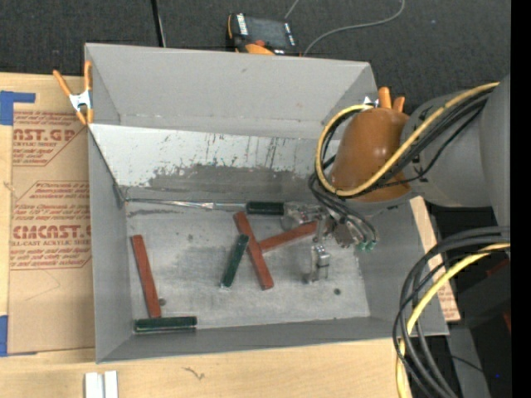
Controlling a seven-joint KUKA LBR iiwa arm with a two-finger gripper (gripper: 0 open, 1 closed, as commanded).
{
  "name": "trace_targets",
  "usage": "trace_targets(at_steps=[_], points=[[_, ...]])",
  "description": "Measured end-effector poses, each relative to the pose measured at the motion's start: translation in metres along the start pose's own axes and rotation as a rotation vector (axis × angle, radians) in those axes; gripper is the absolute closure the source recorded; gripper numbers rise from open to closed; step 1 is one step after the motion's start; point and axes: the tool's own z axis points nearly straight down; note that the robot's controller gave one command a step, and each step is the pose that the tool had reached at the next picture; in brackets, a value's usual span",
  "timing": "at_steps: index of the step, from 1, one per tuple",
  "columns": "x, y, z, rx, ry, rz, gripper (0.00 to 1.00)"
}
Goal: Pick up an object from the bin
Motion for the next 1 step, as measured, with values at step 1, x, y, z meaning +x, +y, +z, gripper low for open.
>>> trace_targets(at_steps=[1], points=[[-0.0005, 0.0008, 0.0002, 0.001, -0.003, -0.001, 0.00]])
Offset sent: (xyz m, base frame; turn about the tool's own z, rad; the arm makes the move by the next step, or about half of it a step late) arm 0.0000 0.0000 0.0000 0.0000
